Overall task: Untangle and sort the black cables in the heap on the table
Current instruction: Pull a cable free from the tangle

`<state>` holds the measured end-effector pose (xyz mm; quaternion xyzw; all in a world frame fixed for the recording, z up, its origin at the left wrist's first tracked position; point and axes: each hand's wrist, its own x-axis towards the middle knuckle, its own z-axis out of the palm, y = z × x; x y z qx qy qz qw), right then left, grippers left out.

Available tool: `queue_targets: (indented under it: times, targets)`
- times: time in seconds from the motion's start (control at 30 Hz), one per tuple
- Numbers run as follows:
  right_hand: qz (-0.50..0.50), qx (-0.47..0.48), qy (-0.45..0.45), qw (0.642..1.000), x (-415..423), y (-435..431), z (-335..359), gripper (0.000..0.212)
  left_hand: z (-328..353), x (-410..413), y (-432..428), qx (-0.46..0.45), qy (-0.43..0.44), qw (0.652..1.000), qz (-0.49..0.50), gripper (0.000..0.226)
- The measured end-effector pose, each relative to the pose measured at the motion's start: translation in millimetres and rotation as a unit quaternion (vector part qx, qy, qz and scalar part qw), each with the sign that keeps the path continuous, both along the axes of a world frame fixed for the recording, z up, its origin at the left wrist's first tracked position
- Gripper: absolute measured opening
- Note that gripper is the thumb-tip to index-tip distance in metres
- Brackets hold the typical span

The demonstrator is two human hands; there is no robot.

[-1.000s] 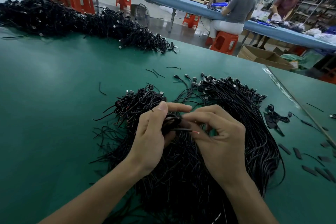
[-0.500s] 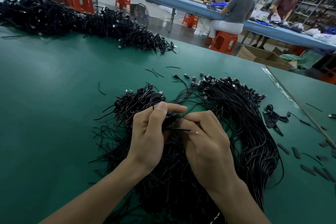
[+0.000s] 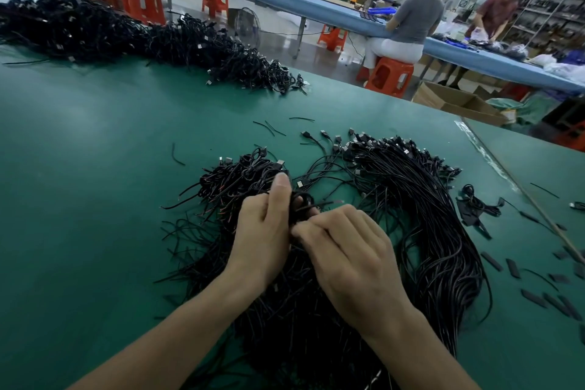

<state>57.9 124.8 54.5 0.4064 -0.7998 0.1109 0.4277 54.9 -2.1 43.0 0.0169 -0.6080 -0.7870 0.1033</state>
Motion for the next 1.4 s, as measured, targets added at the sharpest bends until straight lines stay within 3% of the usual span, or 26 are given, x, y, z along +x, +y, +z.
queue_targets:
  times: [0.07, 0.17, 0.23, 0.3, 0.43, 0.53, 0.6, 0.7, 0.8, 0.93, 1.13, 1.27, 1.4]
  targets:
    - [0.015, 0.053, 0.008, 0.998, 2, 1, 9, 0.016, 0, -2, -8, -0.022, -0.073, 0.992, -0.100, 0.062]
    - [0.046, 0.128, 0.003, 0.991, 7, 2, 25, 0.021, 3, -2, -19, -0.077, -0.179, 0.945, -0.261, 0.050]
    - [0.049, 0.171, -0.045, 0.983, 11, 1, 35, 0.020, 3, 0, -21, -0.112, -0.232, 0.919, -0.300, 0.049]
    - [0.031, 0.198, -0.126, 0.972, 10, 2, 42, 0.016, 1, 1, -21, -0.087, -0.261, 0.908, -0.315, 0.050]
    - [0.009, 0.131, -0.294, 0.947, 6, 6, 43, 0.003, -2, -3, -17, 0.006, -0.306, 0.898, -0.316, 0.053]
    - [0.010, 0.067, -0.353, 0.933, 2, 10, 37, 0.005, -5, -2, -17, 0.053, -0.259, 0.897, -0.354, 0.052]
    - [0.013, 0.017, -0.398, 0.917, -1, 13, 37, 0.005, -5, 4, -23, 0.035, -0.220, 0.892, -0.392, 0.049]
    - [0.032, -0.037, -0.451, 0.891, -2, 19, 40, 0.010, 1, 9, -33, -0.034, -0.152, 0.874, -0.460, 0.047]
    - [0.035, -0.049, -0.490, 0.870, -1, 21, 43, 0.015, 6, 12, -34, -0.141, -0.101, 0.875, -0.453, 0.039]
    - [0.009, -0.026, -0.490, 0.871, 1, 21, 43, 0.015, 8, 13, -22, -0.205, -0.084, 0.891, -0.395, 0.010]
    - [0.016, 0.088, -0.387, 0.918, 9, 16, 45, 0.010, 11, 12, -21, -0.235, -0.072, 0.888, -0.389, 0.018]
    - [0.013, 0.130, -0.336, 0.933, 12, 16, 46, 0.003, 12, 10, -23, -0.244, -0.109, 0.879, -0.394, 0.026]
    - [-0.033, 0.172, -0.299, 0.938, 14, 13, 46, 0.011, 12, 11, -21, -0.248, -0.136, 0.880, -0.381, 0.029]
